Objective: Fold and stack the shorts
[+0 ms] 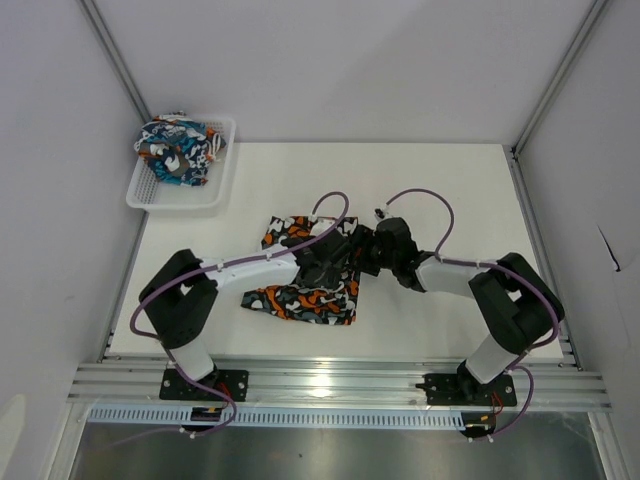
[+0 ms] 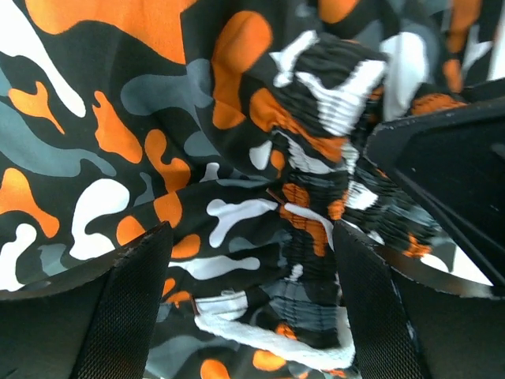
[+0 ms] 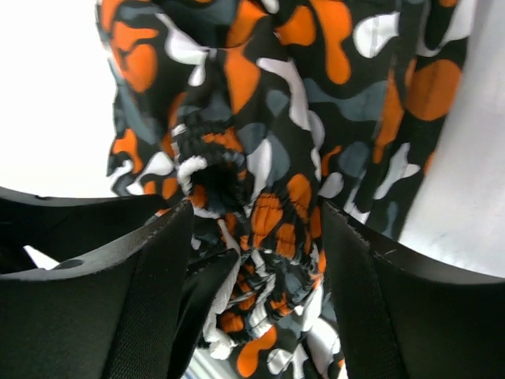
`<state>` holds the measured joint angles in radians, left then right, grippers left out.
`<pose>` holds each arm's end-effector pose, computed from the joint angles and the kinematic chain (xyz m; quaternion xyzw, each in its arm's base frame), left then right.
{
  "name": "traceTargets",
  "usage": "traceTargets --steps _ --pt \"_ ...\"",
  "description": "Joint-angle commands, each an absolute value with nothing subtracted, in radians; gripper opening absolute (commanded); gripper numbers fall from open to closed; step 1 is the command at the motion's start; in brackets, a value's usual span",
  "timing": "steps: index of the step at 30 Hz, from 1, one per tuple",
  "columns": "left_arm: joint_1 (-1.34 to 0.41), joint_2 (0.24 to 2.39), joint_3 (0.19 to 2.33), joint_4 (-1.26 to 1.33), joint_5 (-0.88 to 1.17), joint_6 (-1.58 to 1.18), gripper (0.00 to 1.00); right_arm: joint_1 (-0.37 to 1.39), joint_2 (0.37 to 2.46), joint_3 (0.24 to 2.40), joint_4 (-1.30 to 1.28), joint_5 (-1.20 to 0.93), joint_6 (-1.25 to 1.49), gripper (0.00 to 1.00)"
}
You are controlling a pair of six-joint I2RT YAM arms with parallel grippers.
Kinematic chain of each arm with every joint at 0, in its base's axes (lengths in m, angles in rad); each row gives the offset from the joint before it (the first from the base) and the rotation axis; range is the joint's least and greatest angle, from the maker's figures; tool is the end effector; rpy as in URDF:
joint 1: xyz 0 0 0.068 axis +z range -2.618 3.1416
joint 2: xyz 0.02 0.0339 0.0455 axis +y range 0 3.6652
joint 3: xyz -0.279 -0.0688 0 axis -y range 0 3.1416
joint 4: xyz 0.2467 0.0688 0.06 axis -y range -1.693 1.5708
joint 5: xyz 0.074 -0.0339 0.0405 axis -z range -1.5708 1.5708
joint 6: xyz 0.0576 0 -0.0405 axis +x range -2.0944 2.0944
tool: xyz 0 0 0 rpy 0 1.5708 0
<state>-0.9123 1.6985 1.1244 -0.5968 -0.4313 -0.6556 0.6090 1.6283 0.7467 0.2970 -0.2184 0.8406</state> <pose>0.2298 -0.2577 0.1903 0.0804 0.9549 0.0115 0.2855 0.2782 0.2092 0.1679 0.0499 0.8757 0.3838 0.2886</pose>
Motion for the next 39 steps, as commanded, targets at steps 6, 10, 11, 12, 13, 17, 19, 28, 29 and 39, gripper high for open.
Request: traceTargets --steps 6,10,11,12,13,17,19,28,29,39 --pt "-0.92 1.74 1.103 -0.52 -0.466 -0.673 0.79 0.626 1.712 0.828 0.36 -0.293 0.831 0.87" --pt "-0.923 1.692 1.028 -0.425 -0.433 -0.65 0.7 0.627 1.75 0.847 0.371 -0.308 0.841 0.81" --pt "-0.926 1.678 1.014 -0.402 -0.427 -0.64 0.68 0.627 1.758 0.854 0.373 -0.311 0.845 0.77" --pt "-0.927 1.665 0.971 -0.355 -0.411 -0.632 0.63 0.624 1.764 0.856 0.386 -0.322 0.848 0.73" --pt "-0.928 1.639 0.959 -0.336 -0.404 -0.626 0.6 0.623 1.773 0.857 0.391 -0.327 0.853 0.64" --pt "-0.934 1.576 0.884 -0.272 -0.4 -0.614 0.51 0.611 1.796 0.864 0.417 -0.348 0.877 0.35" --pt "-0.936 1.546 0.844 -0.25 -0.405 -0.615 0.48 0.604 1.802 0.862 0.439 -0.365 0.894 0.22" --pt "-0.953 1.448 0.796 -0.186 -0.403 -0.58 0.38 0.574 1.815 0.874 0.503 -0.432 0.925 0.04" --pt "-0.962 1.447 0.801 -0.198 -0.414 -0.578 0.38 0.571 1.81 0.88 0.505 -0.451 0.92 0.04" --pt "-0.986 1.287 0.836 -0.288 -0.417 -0.572 0.41 0.52 1.782 0.976 0.4 -0.503 0.845 0.03"
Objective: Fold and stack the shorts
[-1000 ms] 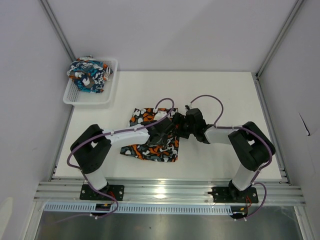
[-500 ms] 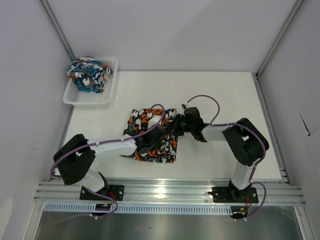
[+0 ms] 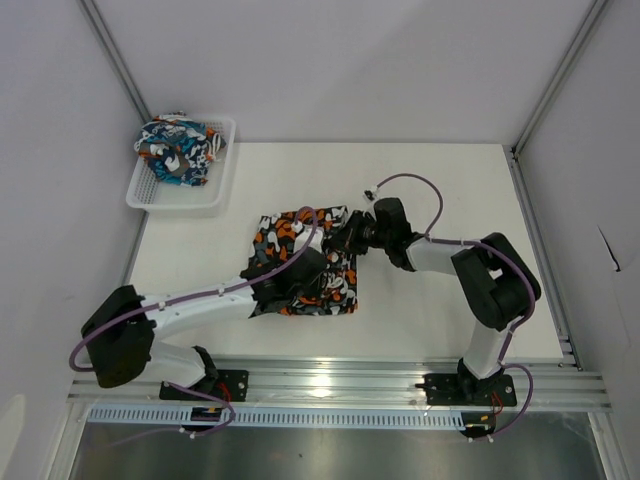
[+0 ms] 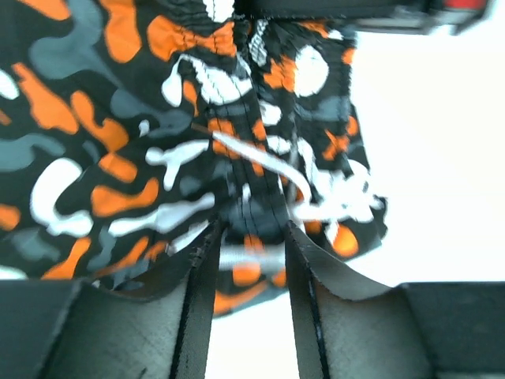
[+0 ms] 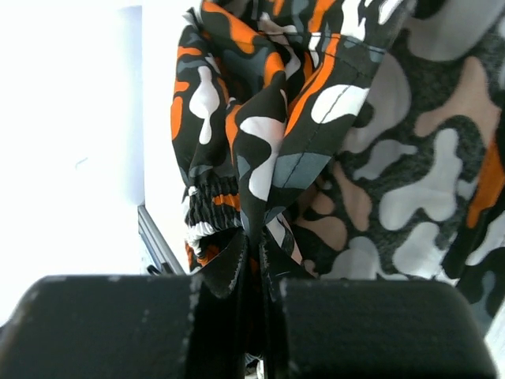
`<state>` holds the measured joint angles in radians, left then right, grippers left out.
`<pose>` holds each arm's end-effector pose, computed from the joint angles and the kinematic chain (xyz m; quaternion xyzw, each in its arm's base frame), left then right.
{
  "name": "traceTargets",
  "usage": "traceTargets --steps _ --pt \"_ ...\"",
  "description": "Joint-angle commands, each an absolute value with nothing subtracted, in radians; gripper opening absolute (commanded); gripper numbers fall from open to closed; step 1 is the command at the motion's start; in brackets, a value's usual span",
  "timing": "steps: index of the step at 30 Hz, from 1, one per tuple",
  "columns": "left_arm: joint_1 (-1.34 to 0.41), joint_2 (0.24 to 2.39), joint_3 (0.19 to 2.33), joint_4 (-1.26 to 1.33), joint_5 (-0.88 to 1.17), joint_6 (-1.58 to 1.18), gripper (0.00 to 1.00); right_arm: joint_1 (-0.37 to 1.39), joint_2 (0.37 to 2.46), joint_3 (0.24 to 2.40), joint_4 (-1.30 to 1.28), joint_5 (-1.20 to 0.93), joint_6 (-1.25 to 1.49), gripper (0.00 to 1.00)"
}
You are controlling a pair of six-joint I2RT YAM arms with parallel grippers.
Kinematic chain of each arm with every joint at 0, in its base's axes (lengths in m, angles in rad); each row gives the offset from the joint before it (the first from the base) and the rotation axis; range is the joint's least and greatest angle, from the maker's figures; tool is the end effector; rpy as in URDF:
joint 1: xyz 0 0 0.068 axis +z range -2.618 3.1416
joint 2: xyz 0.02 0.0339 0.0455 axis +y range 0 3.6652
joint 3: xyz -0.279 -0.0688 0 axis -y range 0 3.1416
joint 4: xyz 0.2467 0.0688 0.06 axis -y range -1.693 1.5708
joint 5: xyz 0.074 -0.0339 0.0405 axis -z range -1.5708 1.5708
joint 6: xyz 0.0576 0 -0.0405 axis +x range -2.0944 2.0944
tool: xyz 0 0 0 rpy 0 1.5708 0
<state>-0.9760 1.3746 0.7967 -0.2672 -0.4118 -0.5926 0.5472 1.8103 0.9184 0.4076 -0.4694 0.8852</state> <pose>0.1811 -0.2266 0.2078 0.1031 0.9122 -0.1101 0.3810 0.3270 0.2297 0.1718 0.0215 0.8409 0.4802 0.2485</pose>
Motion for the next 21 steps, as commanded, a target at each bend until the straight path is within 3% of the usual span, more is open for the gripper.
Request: traceTargets --steps 1,10,15,19,21 --pt "-0.989 1.267 0.838 -0.299 -0.411 -0.565 0.42 0.515 1.789 0.983 0.396 -0.508 0.841 0.03" --pt "-1.086 1.201 0.845 -0.338 -0.477 -0.54 0.46 0.488 1.881 1.08 0.353 -0.558 0.793 0.03" --pt "-1.185 1.281 0.844 -0.276 -0.508 -0.433 0.46 0.48 1.902 1.1 0.342 -0.564 0.784 0.04" --pt "-1.195 1.406 0.941 -0.34 -0.503 -0.374 0.39 0.474 1.911 1.103 0.341 -0.575 0.779 0.04" --pt "-1.195 1.478 0.971 -0.377 -0.526 -0.341 0.41 0.469 1.916 1.104 0.341 -0.583 0.781 0.04"
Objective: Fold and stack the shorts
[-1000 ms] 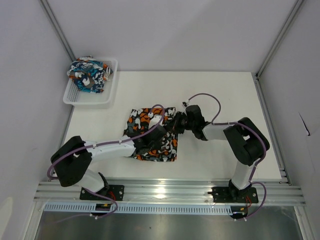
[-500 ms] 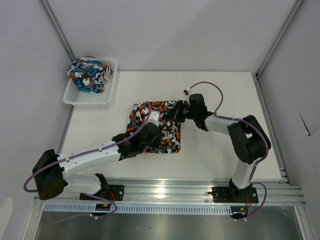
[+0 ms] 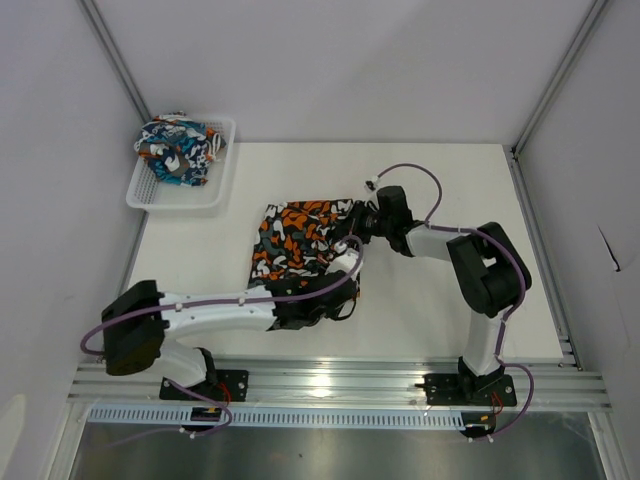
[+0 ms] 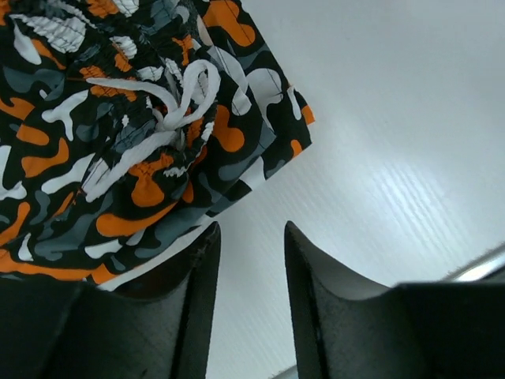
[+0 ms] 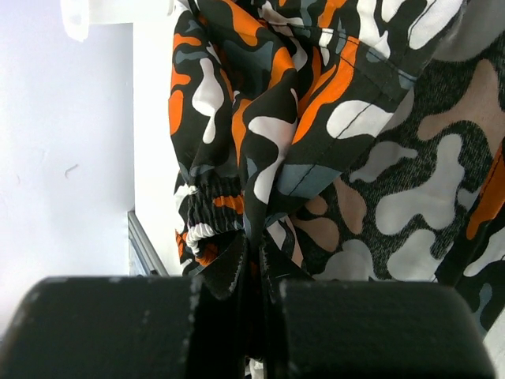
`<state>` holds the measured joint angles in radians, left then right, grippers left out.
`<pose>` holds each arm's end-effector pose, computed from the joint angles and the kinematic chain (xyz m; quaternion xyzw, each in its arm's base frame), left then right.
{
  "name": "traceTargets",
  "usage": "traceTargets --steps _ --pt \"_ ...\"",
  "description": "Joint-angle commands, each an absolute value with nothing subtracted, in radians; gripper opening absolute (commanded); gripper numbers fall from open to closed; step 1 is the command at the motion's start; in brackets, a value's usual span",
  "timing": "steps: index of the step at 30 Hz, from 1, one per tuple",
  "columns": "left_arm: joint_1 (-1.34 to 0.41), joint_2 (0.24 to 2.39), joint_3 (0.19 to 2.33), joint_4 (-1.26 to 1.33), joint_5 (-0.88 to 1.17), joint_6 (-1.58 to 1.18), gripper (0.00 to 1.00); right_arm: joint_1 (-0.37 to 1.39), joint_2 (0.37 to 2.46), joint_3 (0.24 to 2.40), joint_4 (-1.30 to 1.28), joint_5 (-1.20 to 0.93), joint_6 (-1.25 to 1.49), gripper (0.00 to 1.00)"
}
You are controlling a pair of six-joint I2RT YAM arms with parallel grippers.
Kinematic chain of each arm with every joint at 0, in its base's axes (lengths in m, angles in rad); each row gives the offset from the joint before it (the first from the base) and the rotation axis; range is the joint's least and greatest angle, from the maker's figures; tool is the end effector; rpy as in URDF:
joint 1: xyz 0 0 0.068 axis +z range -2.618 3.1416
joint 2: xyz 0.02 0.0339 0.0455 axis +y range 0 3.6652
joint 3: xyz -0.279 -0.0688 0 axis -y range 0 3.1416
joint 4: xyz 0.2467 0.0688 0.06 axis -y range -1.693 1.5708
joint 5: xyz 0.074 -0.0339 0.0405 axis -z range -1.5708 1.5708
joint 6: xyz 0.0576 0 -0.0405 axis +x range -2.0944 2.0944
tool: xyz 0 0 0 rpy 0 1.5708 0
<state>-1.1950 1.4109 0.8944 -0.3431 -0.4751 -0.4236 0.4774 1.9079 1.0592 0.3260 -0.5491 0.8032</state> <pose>0.1352 -0.2708 0.2244 0.2669 0.8750 -0.0927 0.3931 0.3655 0.2229 0.1699 0.0013 0.8443 0.4760 0.2460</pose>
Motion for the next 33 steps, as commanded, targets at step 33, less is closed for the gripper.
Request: traceTargets --steps 33 --pt "-1.175 1.824 1.17 -0.351 -0.597 -0.193 0.42 0.434 1.976 1.161 0.321 -0.653 0.767 0.07"
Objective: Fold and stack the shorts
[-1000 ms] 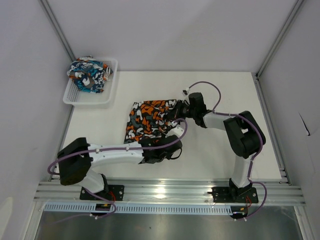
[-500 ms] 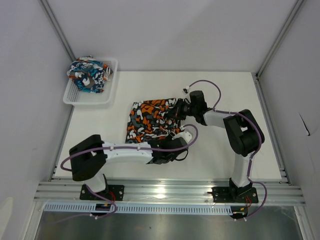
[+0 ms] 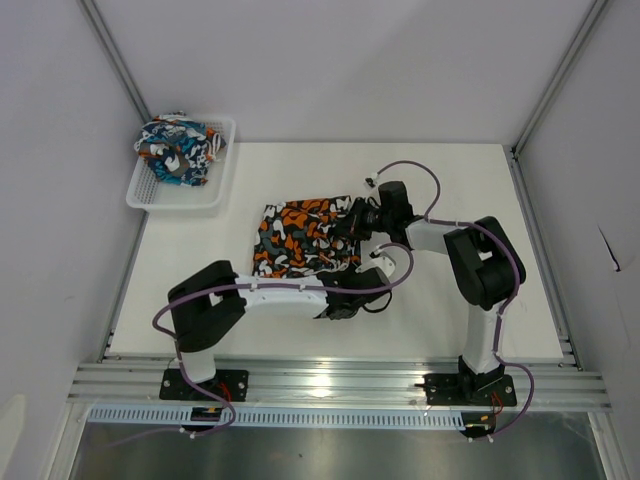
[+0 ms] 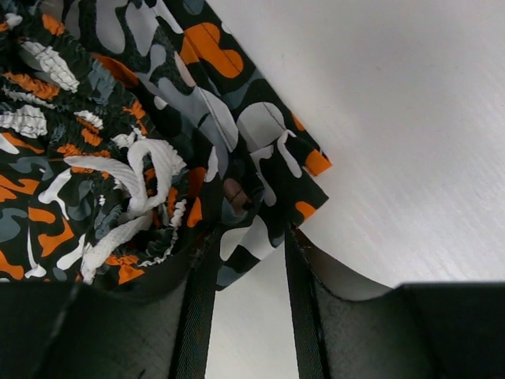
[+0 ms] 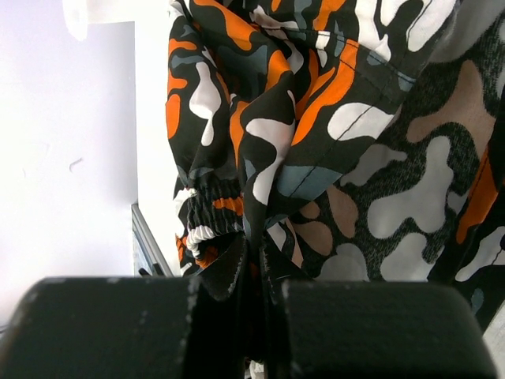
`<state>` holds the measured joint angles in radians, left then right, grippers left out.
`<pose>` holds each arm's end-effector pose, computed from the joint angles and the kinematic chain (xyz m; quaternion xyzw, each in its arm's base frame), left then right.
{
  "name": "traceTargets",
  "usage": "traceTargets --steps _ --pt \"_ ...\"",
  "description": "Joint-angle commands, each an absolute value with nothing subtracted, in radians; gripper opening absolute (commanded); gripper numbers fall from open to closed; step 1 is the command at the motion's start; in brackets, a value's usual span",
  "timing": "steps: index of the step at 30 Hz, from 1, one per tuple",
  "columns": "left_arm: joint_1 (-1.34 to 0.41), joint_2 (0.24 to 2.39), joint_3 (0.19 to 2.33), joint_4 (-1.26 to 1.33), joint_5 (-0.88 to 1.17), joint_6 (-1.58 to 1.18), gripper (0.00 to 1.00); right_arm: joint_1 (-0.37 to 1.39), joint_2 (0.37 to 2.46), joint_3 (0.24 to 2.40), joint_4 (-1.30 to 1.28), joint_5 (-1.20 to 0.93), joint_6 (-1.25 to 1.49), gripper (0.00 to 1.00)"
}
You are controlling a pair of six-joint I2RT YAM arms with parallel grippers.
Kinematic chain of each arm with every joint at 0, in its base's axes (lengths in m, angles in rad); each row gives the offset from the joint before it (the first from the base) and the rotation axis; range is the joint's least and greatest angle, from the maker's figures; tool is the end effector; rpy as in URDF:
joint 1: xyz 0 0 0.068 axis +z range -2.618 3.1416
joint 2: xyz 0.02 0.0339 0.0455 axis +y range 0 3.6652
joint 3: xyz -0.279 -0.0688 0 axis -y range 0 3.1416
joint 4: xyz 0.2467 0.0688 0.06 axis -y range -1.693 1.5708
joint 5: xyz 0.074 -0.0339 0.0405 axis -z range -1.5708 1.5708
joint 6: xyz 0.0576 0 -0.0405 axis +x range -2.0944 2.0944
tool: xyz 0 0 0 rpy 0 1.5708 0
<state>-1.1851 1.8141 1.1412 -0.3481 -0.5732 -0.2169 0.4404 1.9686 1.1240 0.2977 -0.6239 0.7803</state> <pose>0.1725 -0.3417 0.1731 0.3617 0.8528 0.0400 0.3745 0.3836 0.2180 0.1633 -0.0079 0.8432 0.4865 0.2287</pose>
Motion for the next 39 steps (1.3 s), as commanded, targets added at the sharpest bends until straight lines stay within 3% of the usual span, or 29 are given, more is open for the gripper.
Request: traceTargets --steps 1,4,9,19,24,28,31,39 --pt "-1.172 1.83 1.172 -0.353 -0.597 -0.193 0.42 0.433 1.977 1.164 0.321 -0.653 0.765 0.07" --pt "-1.158 1.841 1.169 -0.354 -0.574 -0.198 0.39 0.431 1.991 1.175 0.311 -0.652 0.759 0.07" --pt "-1.157 1.864 1.18 -0.37 -0.541 -0.205 0.21 0.416 2.035 1.244 0.265 -0.666 0.735 0.06" --pt "-1.157 1.922 1.206 -0.391 -0.549 -0.216 0.0 0.399 2.06 1.315 0.225 -0.689 0.713 0.06" --pt "-1.158 1.931 1.213 -0.393 -0.564 -0.227 0.0 0.399 2.065 1.312 0.233 -0.696 0.718 0.06" --pt "-1.164 1.873 1.172 -0.353 -0.584 -0.229 0.27 0.399 2.065 1.304 0.235 -0.696 0.718 0.07" --pt "-1.167 1.827 1.151 -0.321 -0.583 -0.212 0.38 0.399 2.065 1.302 0.236 -0.698 0.719 0.07" --pt "-1.166 1.899 1.273 -0.351 -0.574 -0.095 0.39 0.399 2.074 1.281 0.29 -0.712 0.755 0.07"
